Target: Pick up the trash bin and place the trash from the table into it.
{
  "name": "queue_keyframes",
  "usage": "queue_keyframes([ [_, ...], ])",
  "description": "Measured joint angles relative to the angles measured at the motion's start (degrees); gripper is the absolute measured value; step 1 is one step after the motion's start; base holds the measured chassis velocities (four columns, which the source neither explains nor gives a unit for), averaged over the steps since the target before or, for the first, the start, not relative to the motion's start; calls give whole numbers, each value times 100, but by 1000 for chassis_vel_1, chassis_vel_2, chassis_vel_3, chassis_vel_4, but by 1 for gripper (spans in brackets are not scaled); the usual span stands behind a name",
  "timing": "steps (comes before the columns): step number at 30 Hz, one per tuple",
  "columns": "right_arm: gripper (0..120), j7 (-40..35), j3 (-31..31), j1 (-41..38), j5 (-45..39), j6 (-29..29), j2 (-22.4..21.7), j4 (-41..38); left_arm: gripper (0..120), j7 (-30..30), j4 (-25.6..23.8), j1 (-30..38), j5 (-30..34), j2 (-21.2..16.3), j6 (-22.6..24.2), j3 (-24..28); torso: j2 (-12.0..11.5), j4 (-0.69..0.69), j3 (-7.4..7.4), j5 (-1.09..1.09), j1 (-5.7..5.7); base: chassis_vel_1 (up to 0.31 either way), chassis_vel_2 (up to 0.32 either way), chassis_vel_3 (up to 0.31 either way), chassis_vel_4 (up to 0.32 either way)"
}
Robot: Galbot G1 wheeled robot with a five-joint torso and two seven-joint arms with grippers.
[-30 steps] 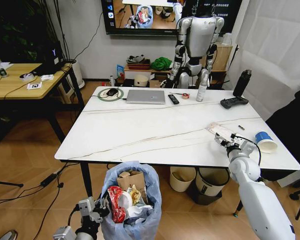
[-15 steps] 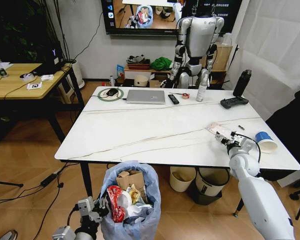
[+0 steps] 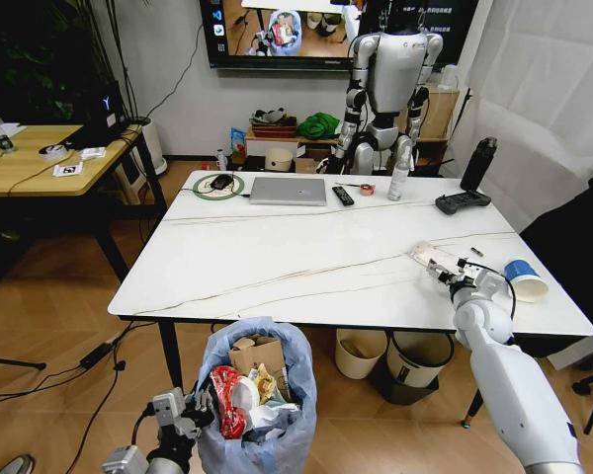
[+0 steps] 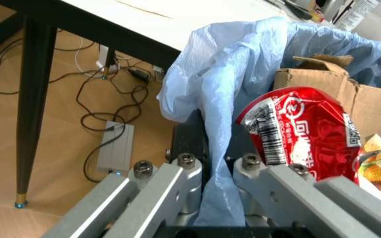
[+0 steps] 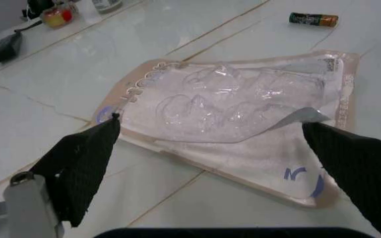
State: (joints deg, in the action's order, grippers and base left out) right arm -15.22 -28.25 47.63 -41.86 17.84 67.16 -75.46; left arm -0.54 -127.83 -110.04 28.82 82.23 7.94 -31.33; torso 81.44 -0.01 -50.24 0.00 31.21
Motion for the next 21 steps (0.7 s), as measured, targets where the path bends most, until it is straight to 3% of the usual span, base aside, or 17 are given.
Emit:
queue_keyframes([
  [21,100,23,127,-267,-9,-10,51,289,0,-2,-14,-16,0,31,-2,-35,0,0,0,0,0,0,0,0,0],
])
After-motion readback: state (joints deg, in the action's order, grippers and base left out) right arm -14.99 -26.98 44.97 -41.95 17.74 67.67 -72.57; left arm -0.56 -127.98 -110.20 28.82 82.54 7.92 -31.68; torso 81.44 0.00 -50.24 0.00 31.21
